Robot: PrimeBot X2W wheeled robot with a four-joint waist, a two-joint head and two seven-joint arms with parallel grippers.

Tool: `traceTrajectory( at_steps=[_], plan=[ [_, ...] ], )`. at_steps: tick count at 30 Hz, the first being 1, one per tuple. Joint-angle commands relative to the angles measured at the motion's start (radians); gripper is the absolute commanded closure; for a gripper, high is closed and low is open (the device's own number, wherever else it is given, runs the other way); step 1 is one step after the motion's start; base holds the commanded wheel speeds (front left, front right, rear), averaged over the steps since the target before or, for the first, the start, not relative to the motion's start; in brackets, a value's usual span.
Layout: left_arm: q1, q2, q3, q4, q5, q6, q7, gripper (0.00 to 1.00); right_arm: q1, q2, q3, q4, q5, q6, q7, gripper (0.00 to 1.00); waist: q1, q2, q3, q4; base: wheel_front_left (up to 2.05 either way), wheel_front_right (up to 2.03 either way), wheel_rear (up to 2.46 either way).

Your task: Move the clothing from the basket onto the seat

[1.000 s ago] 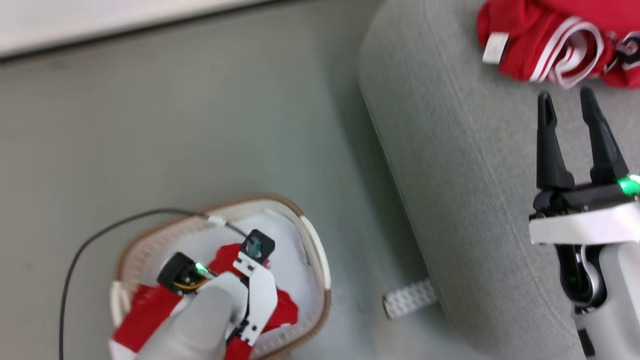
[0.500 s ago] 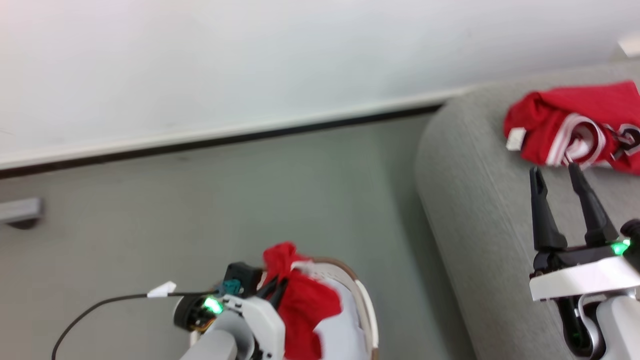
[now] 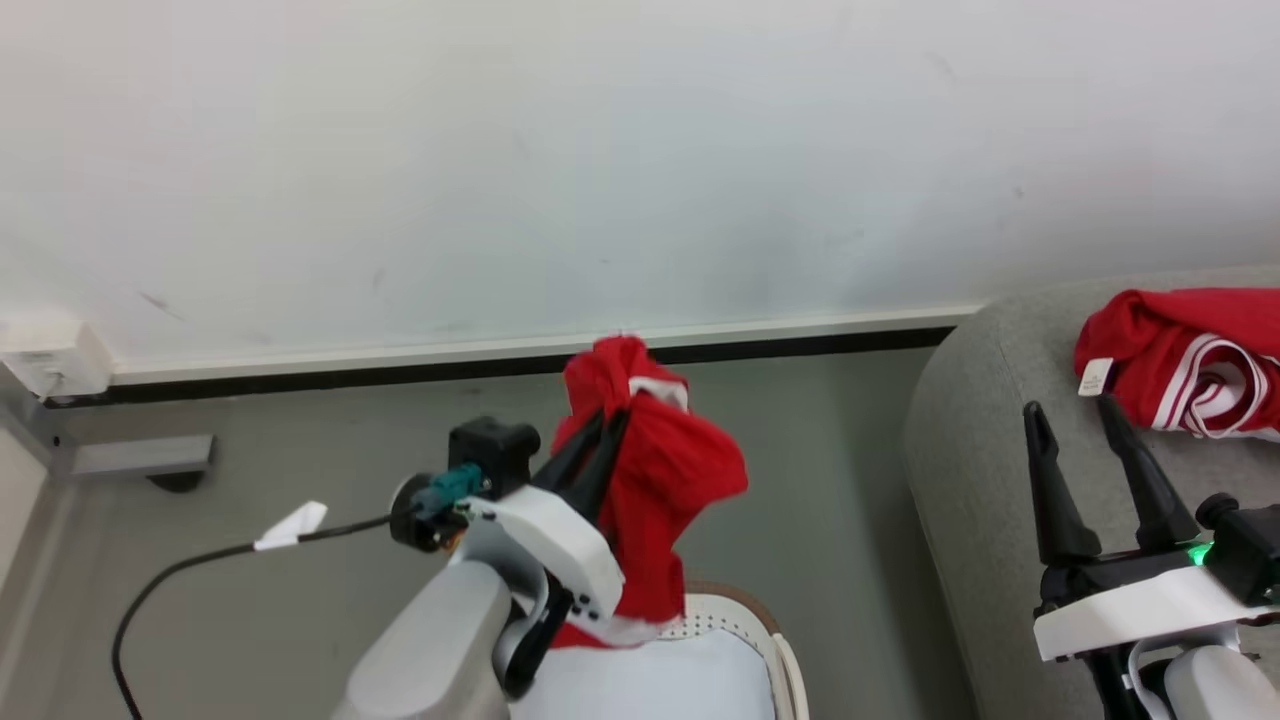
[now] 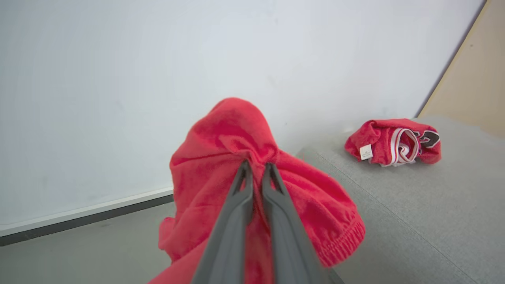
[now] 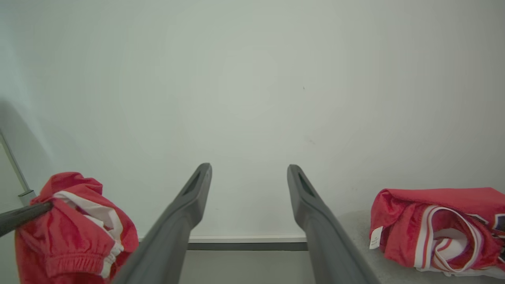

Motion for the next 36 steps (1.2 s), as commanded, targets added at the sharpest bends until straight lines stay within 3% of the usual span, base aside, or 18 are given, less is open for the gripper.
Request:
traceTrajectory(
  at_steps=[1,15,26,31,36],
  plan=[
    [-0.014,0.011,0.015,-0.030,-0.012,-0.002,-0.002,1.00,0.021,0.001,0.006,0.005,-0.004,-0.002,0.001,0.00,0.0002,0.0000,-0.012,0.011,0.00,0.00,0.00],
    [-0.003,0.069,0.080,-0.341,-0.066,0.039,0.065,1.00,0.048,0.018,0.060,0.022,-0.001,-0.002,0.001,0.00,0.0002,0.0000,-0.039,0.014,0.00,0.00,0.00],
    [0.070,0.078,0.065,-0.460,-0.075,0.079,0.101,1.00,0.035,0.006,0.110,0.029,0.013,-0.002,0.001,0.00,0.0002,0.0000,-0.036,0.015,0.00,0.00,0.00],
    [0.087,0.065,0.040,-0.479,-0.079,0.076,0.104,1.00,0.025,-0.001,0.201,0.038,0.023,-0.002,0.001,0.00,0.0002,0.0000,-0.040,0.040,0.00,0.00,0.00],
    [0.093,0.051,0.009,-0.475,-0.080,0.067,0.109,1.00,-0.002,-0.005,0.356,0.060,0.053,-0.002,0.001,0.00,0.0002,0.0000,-0.051,0.078,0.00,0.00,0.00]
  ],
)
